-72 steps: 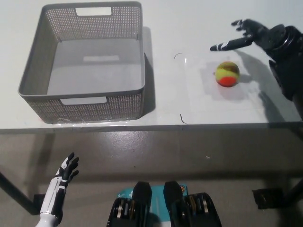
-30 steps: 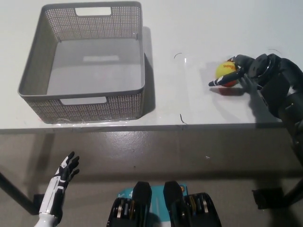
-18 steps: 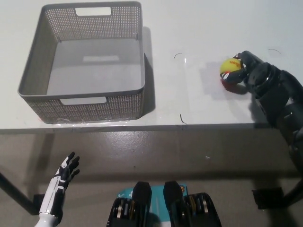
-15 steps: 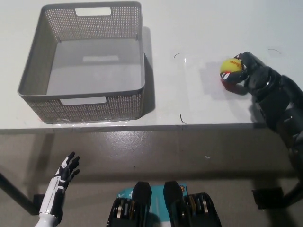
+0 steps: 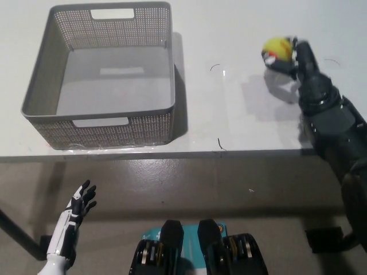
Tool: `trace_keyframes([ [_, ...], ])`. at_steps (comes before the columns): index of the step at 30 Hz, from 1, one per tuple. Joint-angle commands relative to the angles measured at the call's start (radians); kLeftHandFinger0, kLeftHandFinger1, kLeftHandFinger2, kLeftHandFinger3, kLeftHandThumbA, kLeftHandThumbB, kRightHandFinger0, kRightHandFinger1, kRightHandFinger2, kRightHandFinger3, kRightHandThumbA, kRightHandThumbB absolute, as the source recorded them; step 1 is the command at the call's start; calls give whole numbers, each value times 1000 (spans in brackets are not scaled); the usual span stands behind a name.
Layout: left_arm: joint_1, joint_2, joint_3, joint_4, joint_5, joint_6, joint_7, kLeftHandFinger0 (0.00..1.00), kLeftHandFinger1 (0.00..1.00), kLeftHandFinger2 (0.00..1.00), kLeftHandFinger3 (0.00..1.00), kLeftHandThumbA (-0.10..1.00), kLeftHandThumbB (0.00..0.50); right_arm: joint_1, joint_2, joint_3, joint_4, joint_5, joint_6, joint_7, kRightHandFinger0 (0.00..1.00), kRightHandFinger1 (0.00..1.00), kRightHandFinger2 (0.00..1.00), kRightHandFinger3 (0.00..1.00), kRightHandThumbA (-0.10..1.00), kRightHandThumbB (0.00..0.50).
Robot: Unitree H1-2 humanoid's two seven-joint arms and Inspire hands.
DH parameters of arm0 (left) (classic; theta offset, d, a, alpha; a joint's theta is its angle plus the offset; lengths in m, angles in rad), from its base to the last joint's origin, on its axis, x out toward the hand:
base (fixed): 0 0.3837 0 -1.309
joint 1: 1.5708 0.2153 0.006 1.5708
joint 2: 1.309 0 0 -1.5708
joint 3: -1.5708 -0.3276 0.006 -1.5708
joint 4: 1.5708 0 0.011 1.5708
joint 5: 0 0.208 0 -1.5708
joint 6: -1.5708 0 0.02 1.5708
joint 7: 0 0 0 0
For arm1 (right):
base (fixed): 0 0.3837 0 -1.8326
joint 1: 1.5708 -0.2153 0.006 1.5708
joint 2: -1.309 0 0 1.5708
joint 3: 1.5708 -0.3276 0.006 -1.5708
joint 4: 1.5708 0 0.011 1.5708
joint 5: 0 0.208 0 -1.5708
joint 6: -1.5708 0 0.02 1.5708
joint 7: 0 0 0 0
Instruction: Use the right hand to pick up a tennis ball and put it into a container on the left side
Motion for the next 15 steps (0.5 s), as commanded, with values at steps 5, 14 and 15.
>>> trace_keyframes([
  [5, -14, 21, 8, -14, -16, -32, -16, 1000, 1000, 1000, 1000, 1000, 162, -138, 39, 5, -179, 38, -115, -45, 0, 381, 702, 678, -100, 152],
  [14, -16, 19, 11, -13, -26, -22, -22, 1000, 1000, 1000, 1000, 1000, 176, -194, 129, 19, -292, 45, -34, -13, 0, 333, 759, 810, -100, 133],
  [15, -17, 20, 10, -11, -21, -27, -19, 1000, 1000, 1000, 1000, 1000, 170, -200, 138, 30, -296, 29, -22, -25, 0, 347, 759, 822, -100, 135],
])
